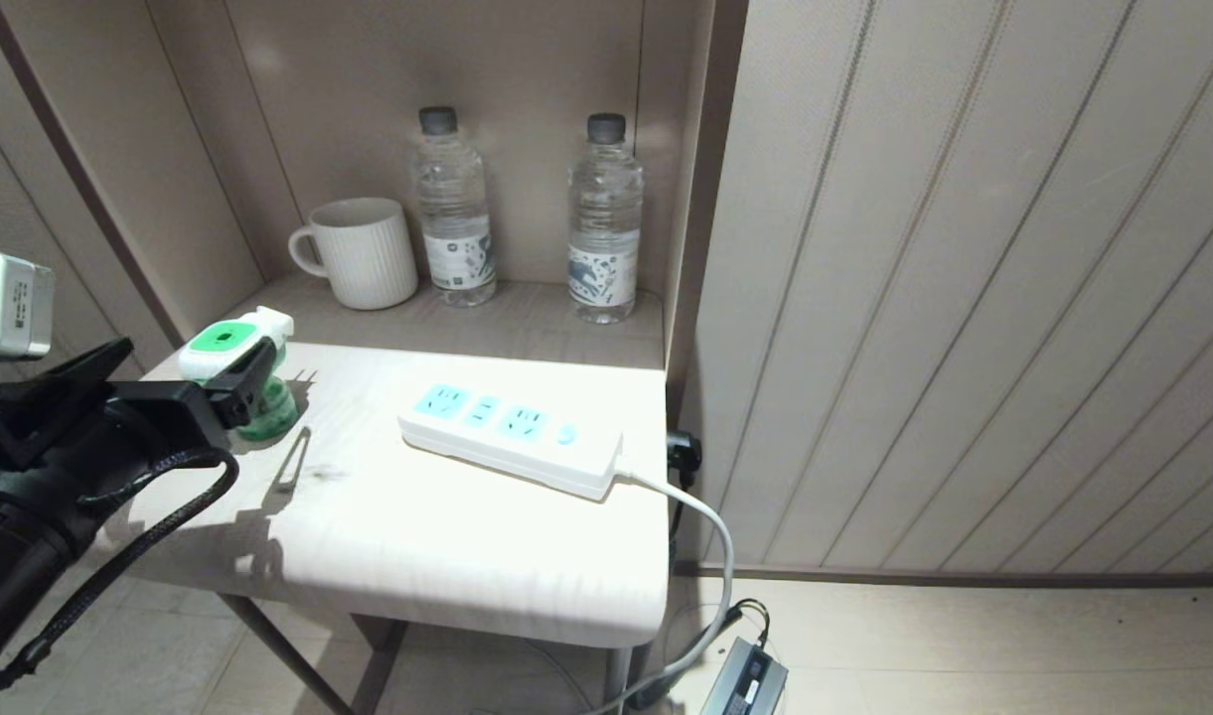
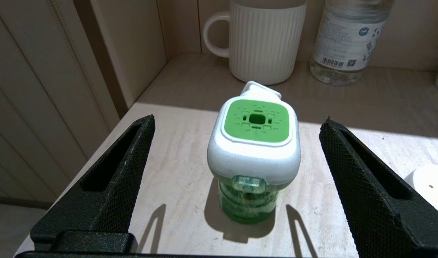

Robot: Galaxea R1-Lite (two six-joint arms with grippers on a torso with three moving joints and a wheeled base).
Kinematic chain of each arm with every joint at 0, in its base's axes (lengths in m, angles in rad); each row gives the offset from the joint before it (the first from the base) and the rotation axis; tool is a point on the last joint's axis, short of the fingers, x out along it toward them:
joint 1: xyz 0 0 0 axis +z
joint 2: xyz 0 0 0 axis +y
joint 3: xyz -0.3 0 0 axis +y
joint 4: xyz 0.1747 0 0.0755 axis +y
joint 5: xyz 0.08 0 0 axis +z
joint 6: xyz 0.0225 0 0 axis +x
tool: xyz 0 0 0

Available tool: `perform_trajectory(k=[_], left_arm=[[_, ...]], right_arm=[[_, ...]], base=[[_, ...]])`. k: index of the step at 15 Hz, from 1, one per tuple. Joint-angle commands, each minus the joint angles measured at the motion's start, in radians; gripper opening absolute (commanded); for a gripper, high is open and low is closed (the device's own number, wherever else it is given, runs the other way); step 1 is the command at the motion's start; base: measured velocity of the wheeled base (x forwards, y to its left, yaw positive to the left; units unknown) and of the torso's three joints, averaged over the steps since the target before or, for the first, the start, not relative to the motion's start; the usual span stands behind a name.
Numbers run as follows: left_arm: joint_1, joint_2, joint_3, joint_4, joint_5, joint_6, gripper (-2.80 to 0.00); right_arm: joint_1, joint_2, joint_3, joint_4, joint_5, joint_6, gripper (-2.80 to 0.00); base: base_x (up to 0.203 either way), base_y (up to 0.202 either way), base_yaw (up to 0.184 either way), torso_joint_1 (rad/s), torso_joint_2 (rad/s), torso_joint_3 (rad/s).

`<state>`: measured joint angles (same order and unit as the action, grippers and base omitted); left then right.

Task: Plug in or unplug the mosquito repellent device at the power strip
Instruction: Pick up the mosquito repellent liquid

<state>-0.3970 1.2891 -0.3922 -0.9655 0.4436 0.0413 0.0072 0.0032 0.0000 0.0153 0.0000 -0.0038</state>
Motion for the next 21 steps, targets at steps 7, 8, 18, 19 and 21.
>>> perform_trajectory(k=[7, 8, 18, 19, 21], left_arm=[[0.004, 0.084, -0.053, -0.015, 0.003, -0.004, 0.00], [0.004, 0.087, -0.059, -0.015, 0.003, -0.004, 0.00], [0.021, 0.128, -0.096, -0.016, 0.003, -0.004, 0.00], [0.021, 0.131, -0.099, -0.016, 0.003, -0.004, 0.00], [0.021, 0.137, -0.104, -0.018, 0.003, -0.004, 0.00]], right_arm=[[0.000, 0.001, 0.000, 0.000, 0.000, -0.001, -2.80], [0.000, 0.001, 0.000, 0.000, 0.000, 0.001, -2.80], [0.000, 0.001, 0.000, 0.000, 0.000, -0.001, -2.80], [0.000, 0.001, 0.000, 0.000, -0.001, 0.001, -2.80], [0.000, 0.001, 0.000, 0.000, 0.000, -0.001, -2.80]], base=[[0.000, 0.000, 0.000, 0.000, 0.00, 0.000], [0.000, 0.000, 0.000, 0.000, 0.00, 0.000], [0.000, 0.000, 0.000, 0.000, 0.00, 0.000], [0.000, 0.000, 0.000, 0.000, 0.00, 0.000], [0.000, 0.000, 0.000, 0.000, 0.00, 0.000]])
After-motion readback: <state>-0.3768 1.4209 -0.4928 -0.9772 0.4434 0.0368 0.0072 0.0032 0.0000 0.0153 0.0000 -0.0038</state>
